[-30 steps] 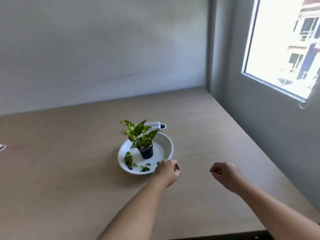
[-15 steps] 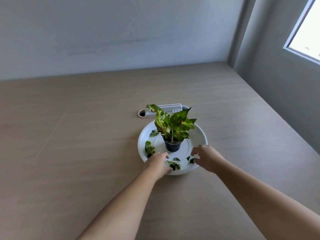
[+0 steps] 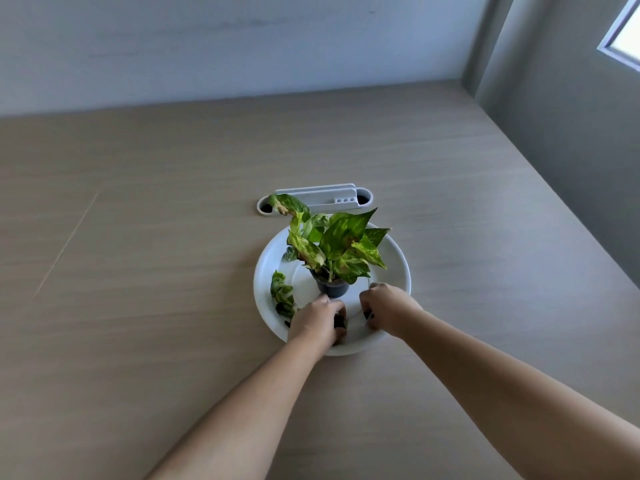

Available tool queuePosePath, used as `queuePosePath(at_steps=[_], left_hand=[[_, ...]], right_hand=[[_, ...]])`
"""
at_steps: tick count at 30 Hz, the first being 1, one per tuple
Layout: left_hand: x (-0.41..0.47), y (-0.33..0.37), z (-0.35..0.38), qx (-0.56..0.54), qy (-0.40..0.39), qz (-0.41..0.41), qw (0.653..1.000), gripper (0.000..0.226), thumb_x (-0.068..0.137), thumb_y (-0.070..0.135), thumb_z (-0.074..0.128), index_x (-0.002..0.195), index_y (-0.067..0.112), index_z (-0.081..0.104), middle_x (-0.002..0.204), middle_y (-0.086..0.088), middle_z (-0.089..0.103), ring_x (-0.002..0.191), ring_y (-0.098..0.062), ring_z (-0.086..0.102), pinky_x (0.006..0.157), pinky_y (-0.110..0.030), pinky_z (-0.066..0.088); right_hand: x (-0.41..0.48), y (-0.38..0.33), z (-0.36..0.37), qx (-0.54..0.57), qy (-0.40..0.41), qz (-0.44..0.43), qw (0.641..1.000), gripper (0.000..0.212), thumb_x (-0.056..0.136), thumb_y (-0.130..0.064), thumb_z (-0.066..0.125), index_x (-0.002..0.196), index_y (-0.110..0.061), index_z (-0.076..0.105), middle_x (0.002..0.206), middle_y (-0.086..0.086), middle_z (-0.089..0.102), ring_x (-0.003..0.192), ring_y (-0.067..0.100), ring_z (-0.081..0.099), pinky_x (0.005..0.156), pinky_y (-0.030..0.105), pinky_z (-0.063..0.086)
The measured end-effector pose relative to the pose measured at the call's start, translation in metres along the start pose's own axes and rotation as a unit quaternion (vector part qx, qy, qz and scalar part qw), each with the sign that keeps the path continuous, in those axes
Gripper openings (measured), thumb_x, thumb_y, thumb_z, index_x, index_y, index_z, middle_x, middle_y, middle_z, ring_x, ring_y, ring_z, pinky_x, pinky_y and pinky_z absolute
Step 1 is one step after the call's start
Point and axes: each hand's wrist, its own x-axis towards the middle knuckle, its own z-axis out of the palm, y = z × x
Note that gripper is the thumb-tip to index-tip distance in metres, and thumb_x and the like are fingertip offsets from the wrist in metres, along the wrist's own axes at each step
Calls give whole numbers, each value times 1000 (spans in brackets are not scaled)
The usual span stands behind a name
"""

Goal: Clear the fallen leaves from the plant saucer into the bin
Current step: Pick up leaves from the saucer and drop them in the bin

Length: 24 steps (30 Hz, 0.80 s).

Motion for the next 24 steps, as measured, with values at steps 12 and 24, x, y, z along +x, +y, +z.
queuePosePath(at_steps=[12, 24], left_hand=[[0, -7, -11, -188, 50, -74, 978, 11, 80, 3, 67, 85, 7, 75, 91, -7, 75, 81, -18, 67, 71, -21, 51], [-18, -10, -24, -284, 61, -84, 953, 4, 76, 2, 75, 79, 1, 74, 79, -3, 69, 73, -9, 60, 53, 4, 41]], right_hand=[[7, 2, -1, 85, 13, 20, 996, 27, 77, 4, 49, 83, -8, 72, 92, 11, 71, 74, 25, 58, 63, 27, 48], [-35, 4, -10, 225, 147, 113, 956, 24, 75, 6, 51, 77, -6, 72, 62, -5, 55, 56, 18, 51, 50, 25, 48]])
